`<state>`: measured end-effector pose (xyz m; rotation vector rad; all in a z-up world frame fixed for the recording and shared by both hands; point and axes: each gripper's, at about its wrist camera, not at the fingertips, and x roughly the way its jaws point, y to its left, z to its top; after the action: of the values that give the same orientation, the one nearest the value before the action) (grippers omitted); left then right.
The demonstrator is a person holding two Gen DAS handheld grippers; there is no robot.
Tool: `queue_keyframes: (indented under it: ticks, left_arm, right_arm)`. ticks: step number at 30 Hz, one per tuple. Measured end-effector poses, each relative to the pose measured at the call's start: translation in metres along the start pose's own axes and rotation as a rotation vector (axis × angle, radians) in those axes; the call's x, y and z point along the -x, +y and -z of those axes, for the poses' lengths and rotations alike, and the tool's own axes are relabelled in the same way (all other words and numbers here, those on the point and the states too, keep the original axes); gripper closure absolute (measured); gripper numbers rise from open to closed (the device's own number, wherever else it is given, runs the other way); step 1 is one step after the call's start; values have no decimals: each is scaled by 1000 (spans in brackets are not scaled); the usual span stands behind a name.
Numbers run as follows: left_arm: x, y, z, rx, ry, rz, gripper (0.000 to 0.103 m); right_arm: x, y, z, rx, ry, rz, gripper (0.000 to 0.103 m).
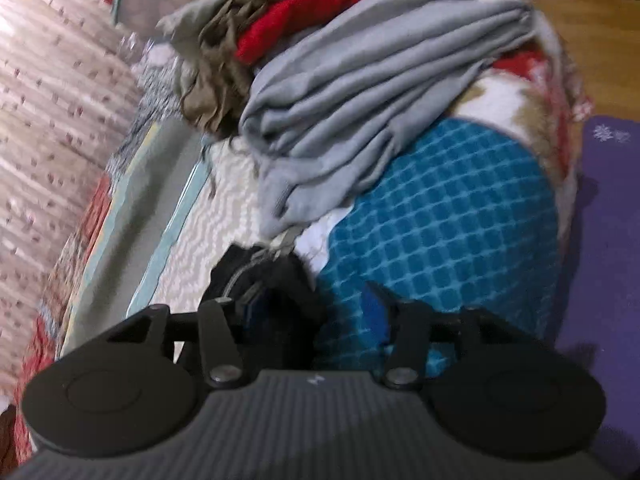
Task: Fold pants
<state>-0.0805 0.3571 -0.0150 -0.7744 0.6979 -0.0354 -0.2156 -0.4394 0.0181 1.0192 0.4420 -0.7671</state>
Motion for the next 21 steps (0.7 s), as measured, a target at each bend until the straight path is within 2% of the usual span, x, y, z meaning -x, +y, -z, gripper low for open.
queue_keyframes:
  ticks: [3, 5, 7, 9, 12, 15, 18, 21]
  left_arm:
    - [9, -4, -5, 17, -20, 44, 61]
    - [18, -9, -10, 46, -69, 72, 51]
    - [23, -6, -18, 94, -98, 120, 49]
    - [20, -2, -25, 142, -87, 148, 47]
    - [8, 2, -27, 165, -51, 140, 47]
    - [-6, 2, -19, 175, 18, 185, 46]
    - [-16, 1, -12, 171, 44, 196, 45]
    - [-12, 11, -14, 193, 7, 214, 45]
  right_arm:
    - [15, 9, -4, 48, -80, -3, 47]
    - [20, 15, -6, 77, -95, -39, 47]
    - [27, 27, -4, 124, -103, -79, 47]
    - [30, 35, 1, 176, -83, -144, 47]
    - [23, 65, 20, 262, 46, -292, 47]
    - [21, 113, 65, 429, 185, -431, 47]
    - [27, 182, 138, 712, 367, -597, 46]
    - [53, 249, 230, 1050, 509, -778, 37]
